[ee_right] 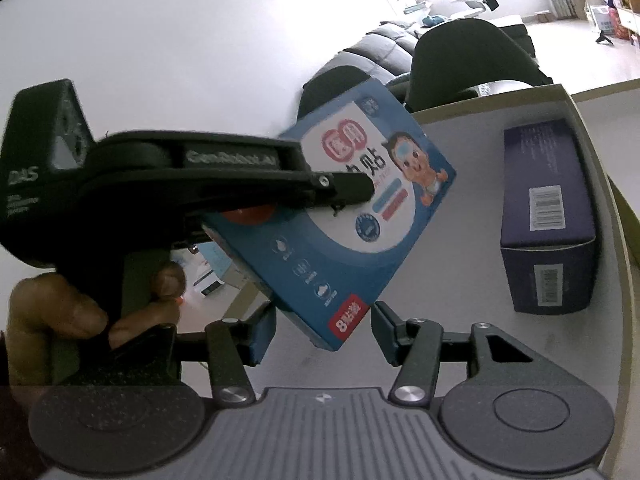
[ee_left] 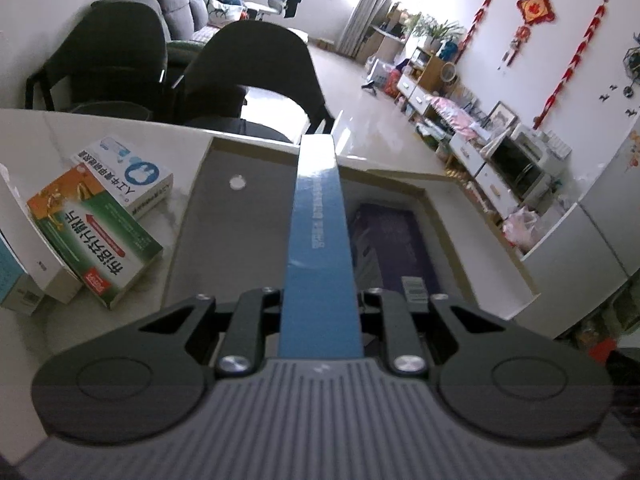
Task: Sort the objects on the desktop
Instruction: 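Carry both boxes over the cardboard box with the left and right tools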
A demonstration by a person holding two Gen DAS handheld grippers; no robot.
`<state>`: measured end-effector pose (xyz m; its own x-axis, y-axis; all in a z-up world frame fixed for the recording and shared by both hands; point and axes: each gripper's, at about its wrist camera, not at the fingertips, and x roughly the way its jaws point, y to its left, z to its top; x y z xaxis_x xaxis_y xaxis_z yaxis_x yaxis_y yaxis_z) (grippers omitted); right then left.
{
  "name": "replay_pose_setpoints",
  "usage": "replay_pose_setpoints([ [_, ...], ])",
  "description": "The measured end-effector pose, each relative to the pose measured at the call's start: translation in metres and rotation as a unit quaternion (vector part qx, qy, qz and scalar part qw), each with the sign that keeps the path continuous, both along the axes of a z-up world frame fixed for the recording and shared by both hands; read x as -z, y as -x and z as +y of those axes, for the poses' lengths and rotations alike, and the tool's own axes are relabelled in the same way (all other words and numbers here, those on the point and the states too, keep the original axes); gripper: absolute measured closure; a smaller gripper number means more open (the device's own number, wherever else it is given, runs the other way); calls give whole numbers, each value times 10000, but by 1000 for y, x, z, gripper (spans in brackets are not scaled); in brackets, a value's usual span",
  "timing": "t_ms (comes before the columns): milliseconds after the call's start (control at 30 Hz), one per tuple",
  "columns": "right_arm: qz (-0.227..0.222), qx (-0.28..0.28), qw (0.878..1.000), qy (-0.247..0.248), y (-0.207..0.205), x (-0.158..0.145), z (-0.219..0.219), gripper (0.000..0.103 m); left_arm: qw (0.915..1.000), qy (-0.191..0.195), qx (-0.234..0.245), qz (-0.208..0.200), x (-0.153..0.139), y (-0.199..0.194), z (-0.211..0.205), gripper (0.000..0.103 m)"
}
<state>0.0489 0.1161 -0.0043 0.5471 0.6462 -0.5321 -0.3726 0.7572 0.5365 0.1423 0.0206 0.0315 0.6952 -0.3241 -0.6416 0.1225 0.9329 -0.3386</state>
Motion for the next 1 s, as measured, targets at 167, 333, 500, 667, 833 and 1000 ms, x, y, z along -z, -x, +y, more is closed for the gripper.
replay_pose_setpoints([
  [167,-39,114,9999,-58,1,-2,-8,42,9999,-39,-71,122,5,-7,-1,86],
  [333,-48,290,9995,-74,3,-2,-20,42,9996,-72,-139,251,12,-13,-2,86],
  [500,-78,416,9990,-110,2,-5,-30,42,9990,-61,-172,410,20,-19,-4,86],
  [667,-165,506,9985,-114,4,-8,-40,41,9984,-63,-144,540,29,-25,-7,86],
  [833,-214,596,9978,-177,9,-10,-50,40,9981,-80,-81,612,34,-29,-13,86],
  [1000,-217,661,9974,-207,13,-8,-57,40,9979,-146,-6,635,34,-32,-18,85],
])
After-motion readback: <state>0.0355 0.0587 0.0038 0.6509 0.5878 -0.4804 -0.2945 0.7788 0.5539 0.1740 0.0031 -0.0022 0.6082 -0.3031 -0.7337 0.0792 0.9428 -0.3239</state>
